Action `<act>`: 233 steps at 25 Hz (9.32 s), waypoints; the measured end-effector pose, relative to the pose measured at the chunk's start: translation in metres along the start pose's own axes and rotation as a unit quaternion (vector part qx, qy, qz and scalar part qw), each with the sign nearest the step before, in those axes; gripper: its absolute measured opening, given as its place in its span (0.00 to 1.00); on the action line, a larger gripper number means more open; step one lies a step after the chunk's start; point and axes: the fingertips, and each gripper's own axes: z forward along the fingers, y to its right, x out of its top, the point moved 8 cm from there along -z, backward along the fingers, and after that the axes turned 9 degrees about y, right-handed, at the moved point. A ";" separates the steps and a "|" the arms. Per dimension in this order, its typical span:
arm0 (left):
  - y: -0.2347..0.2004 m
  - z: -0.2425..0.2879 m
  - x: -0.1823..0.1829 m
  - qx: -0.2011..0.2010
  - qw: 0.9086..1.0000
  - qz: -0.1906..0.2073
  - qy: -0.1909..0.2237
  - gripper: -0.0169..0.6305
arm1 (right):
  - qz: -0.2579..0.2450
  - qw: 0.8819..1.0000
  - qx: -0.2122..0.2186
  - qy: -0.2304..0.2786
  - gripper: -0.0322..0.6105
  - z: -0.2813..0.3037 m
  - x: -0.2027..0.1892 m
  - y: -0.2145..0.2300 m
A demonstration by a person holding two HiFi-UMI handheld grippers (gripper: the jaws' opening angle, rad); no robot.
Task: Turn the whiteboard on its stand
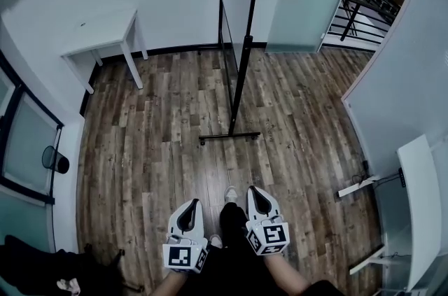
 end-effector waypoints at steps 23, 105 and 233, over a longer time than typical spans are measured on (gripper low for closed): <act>-0.064 0.345 -0.004 0.027 0.999 0.014 -0.018 0.05 | -0.025 0.999 0.007 -0.021 0.07 0.372 0.016 0.187; -0.099 0.107 0.007 0.109 0.994 -0.009 0.024 0.05 | -0.079 0.990 -0.076 -0.087 0.25 0.364 -0.097 0.078; 0.190 -0.539 0.003 0.004 0.999 -0.024 -0.025 0.05 | -0.090 0.992 -0.039 -0.080 0.25 -0.421 -0.153 -0.176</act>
